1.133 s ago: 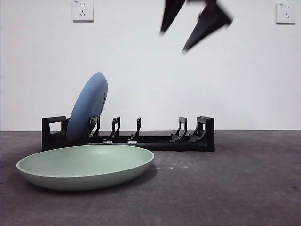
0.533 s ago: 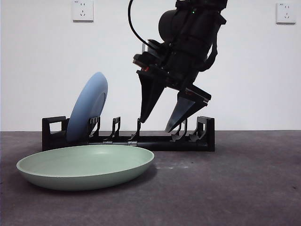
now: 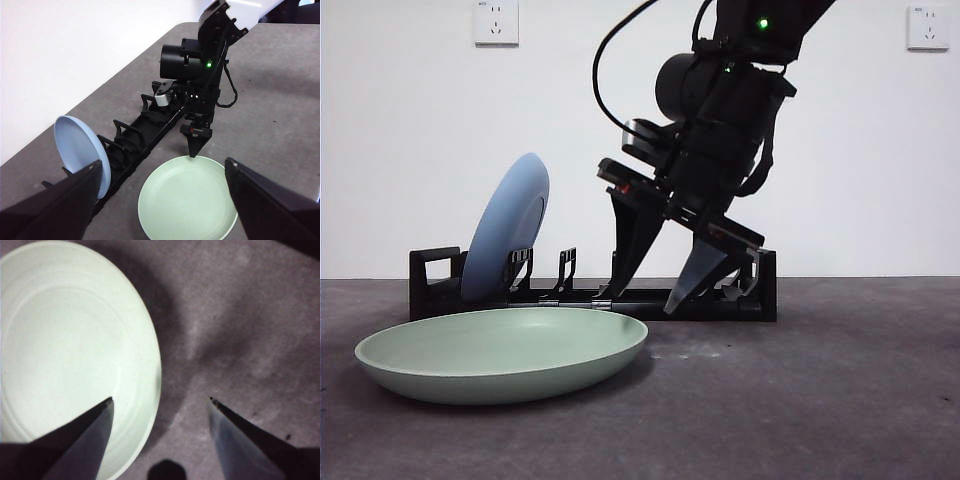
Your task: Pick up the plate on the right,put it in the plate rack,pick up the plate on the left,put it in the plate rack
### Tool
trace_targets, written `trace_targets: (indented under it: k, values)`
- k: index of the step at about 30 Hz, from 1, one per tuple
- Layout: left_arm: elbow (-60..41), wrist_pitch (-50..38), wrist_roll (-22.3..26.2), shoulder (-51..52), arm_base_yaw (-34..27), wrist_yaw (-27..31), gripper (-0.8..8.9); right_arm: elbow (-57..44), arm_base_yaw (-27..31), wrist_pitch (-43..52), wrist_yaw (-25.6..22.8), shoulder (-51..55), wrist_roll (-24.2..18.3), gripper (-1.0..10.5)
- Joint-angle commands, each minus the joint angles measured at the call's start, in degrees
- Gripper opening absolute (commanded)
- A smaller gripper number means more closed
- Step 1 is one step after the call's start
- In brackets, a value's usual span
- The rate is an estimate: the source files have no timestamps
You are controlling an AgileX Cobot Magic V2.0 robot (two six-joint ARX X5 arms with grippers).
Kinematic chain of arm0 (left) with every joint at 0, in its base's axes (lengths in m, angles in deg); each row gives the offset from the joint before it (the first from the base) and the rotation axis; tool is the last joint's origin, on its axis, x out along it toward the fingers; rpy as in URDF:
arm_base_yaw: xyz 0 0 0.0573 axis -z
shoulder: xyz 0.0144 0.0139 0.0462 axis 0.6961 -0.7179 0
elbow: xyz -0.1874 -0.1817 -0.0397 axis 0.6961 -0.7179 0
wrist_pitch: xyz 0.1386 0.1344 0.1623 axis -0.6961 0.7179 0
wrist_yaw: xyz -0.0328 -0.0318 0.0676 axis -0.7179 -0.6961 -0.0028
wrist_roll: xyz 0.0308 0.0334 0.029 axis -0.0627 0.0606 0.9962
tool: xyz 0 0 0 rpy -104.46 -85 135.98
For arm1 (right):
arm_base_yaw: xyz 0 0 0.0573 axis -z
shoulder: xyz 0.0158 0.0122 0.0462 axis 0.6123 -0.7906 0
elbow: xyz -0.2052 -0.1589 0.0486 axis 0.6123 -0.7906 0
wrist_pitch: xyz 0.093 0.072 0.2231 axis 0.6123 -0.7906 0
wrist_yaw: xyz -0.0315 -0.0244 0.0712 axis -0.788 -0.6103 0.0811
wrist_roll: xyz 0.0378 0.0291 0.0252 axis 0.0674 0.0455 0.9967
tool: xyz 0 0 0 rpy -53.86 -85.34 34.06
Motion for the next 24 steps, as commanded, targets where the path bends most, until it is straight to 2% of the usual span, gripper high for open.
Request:
trace_targets:
  k: [1, 10, 14, 17, 24]
  values:
    - [0.02, -0.11, 0.76, -0.44, 0.74, 0.07, 4.17, -0.63, -0.11, 0.72, -0.02, -0.98, 0.61, 3.1]
    - [0.02, -0.11, 1.33, -3.56, 6.71, 0.22, 4.17, -2.32, -0.77, 3.02, -0.02, -1.09, 1.73, 3.1]
    - [0.02, -0.13, 1.44, -5.16, 10.01, 2.34, 4.17, -2.34, -1.40, 3.52, -0.20, -1.18, 2.05, 3.1]
    - [0.02, -0.11, 1.57, -6.29, 12.33, 3.58, 4.17, -2.34, -1.77, 3.69, -0.44, -1.31, 2.10, 2.4]
    - [0.02, -0.11, 1.84, -8.04, 16.59, 5.60, 4.17, -2.34, -2.32, 4.11, -1.27, -2.99, 3.65, 2.4]
